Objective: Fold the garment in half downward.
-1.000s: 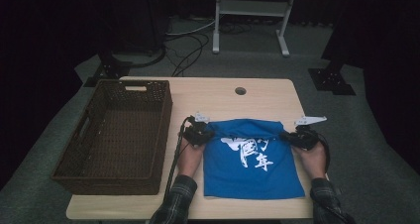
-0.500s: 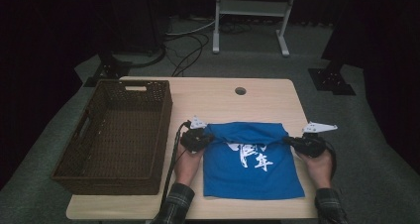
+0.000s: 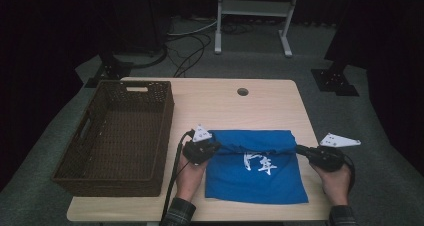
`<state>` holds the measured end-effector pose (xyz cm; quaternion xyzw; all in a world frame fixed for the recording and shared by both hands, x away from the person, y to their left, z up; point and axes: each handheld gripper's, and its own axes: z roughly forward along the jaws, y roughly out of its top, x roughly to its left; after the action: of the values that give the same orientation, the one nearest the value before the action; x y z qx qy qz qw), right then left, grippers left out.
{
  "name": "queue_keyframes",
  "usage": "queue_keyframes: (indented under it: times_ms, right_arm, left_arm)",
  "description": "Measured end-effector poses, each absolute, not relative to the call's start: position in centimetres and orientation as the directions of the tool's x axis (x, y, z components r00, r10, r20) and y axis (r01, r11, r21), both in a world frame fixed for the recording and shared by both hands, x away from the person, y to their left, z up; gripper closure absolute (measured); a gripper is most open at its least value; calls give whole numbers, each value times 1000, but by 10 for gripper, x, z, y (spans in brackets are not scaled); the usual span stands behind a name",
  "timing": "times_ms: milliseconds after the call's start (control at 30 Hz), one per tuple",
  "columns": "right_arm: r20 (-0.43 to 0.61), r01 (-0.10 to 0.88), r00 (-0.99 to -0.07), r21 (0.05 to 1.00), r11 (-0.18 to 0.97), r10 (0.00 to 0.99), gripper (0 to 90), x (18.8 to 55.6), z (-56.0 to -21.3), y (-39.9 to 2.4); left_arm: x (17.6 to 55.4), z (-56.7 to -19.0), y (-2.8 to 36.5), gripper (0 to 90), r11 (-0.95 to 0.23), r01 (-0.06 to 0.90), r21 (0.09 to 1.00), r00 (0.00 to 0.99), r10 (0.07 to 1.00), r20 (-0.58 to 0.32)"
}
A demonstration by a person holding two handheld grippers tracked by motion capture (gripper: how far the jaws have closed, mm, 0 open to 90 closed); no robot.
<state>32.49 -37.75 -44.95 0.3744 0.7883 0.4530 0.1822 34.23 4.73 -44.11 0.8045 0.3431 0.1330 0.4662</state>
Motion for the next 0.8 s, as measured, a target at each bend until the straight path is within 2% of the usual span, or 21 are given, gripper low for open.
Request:
queue_keyframes:
  times_ms: [567, 800]
  right_arm:
    - [18, 378, -683, 864, 332, 730, 870, 268, -438, -371]
    - [-1, 385, -693, 845, 372, 721, 868, 249, -442, -364]
  left_arm:
    - [284, -431, 67, 873, -328, 381, 865, 766, 636, -96]
    - [262, -441, 69, 871, -355, 394, 848, 778, 620, -102]
